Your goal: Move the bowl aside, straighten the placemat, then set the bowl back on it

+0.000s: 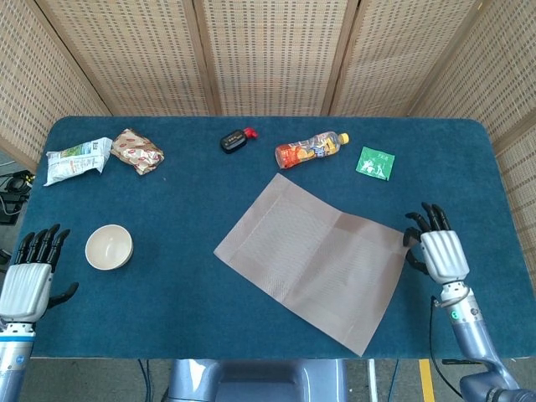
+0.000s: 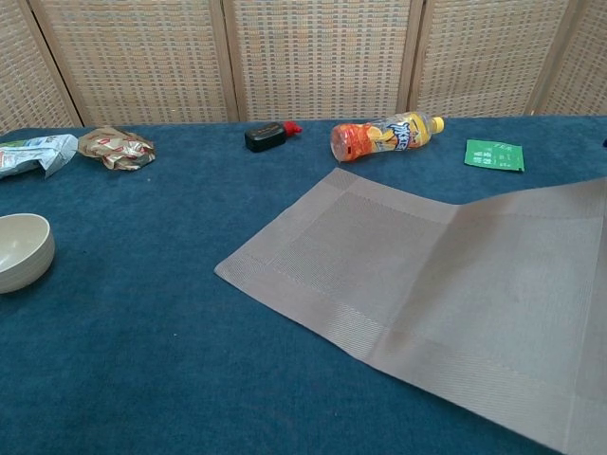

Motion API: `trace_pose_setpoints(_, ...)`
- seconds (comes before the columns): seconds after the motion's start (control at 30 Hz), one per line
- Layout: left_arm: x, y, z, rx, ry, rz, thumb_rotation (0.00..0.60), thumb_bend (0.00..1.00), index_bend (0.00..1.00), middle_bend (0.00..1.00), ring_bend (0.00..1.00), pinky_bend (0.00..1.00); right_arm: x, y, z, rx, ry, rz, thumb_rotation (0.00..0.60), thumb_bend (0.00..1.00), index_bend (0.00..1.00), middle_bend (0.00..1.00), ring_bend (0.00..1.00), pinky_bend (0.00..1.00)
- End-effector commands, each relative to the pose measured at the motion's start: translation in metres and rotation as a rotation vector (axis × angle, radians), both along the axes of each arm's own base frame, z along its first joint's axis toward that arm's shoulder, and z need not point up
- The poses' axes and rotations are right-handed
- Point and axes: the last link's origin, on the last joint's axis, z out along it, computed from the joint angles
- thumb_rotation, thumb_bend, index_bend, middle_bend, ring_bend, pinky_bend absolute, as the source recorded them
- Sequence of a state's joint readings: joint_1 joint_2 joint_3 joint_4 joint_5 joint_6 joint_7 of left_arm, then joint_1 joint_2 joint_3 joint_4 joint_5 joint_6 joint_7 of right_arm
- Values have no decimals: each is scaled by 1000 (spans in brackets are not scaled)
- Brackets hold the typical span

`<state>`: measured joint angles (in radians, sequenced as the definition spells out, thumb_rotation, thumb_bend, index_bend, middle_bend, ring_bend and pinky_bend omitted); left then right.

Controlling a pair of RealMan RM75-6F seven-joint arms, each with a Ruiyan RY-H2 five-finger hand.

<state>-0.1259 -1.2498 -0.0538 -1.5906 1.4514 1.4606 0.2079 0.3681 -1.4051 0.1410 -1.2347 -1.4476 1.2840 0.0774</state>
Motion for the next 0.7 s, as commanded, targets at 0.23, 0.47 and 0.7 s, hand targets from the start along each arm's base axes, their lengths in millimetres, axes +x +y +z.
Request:
trace_pose_setpoints(0.23,0,0,0,2,-2,1,600,213,42,0,0,0,7,-22,14,-52,49,27,600,544,686,302,28,0)
trace_pose_setpoints(0.47,0,0,0,0,0,-2,600,212,42,0,0,0,-3,-19,13,-63,85,51,600,435,365,39,0,0)
trace_pose_setpoints(0.7,-1,1,1,4,-1,0,600,213,37,0,0,0,-15,-8,21,-69,81,-66,600,312,8,0,0,0)
